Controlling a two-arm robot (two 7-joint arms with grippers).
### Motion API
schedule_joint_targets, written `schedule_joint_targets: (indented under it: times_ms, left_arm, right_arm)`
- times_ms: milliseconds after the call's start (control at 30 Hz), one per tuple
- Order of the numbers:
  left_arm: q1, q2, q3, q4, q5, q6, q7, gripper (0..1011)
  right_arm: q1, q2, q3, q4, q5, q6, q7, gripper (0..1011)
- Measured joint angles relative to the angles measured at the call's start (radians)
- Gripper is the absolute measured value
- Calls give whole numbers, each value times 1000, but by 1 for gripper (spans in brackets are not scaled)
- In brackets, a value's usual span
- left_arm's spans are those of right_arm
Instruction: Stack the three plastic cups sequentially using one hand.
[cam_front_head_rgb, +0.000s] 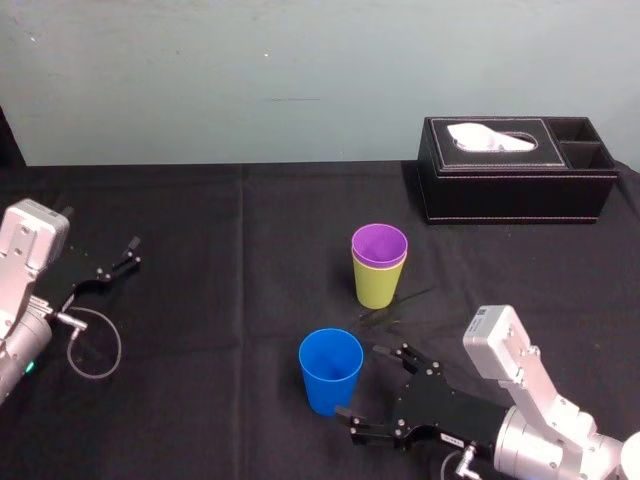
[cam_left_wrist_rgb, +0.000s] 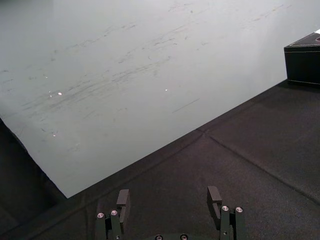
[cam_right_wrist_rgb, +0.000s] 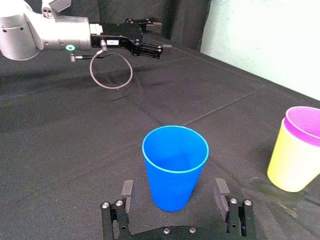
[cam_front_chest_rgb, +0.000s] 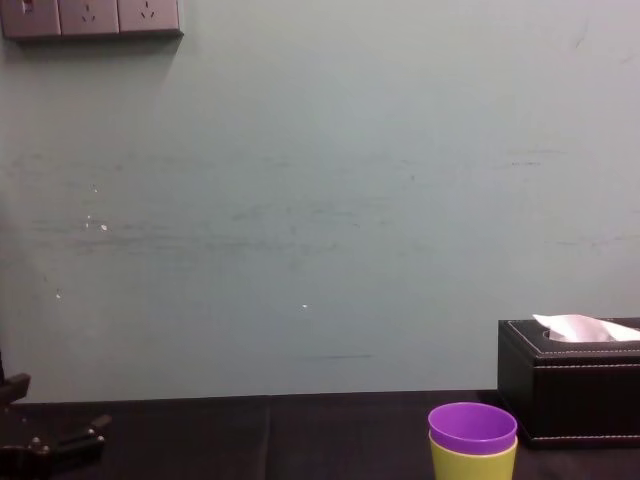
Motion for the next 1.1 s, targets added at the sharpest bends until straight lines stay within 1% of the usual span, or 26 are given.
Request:
schedule_joint_targets:
  times_ms: [400,1100]
  left_arm:
    - [0,0,0,0,0,0,0,1010]
    - [0,0,0,0,0,0,0,1010]
  right_arm:
    - [31,-23,-27,23,-10,5,2,1004]
    - [85,-61,-56,64,-15,16,2,1004]
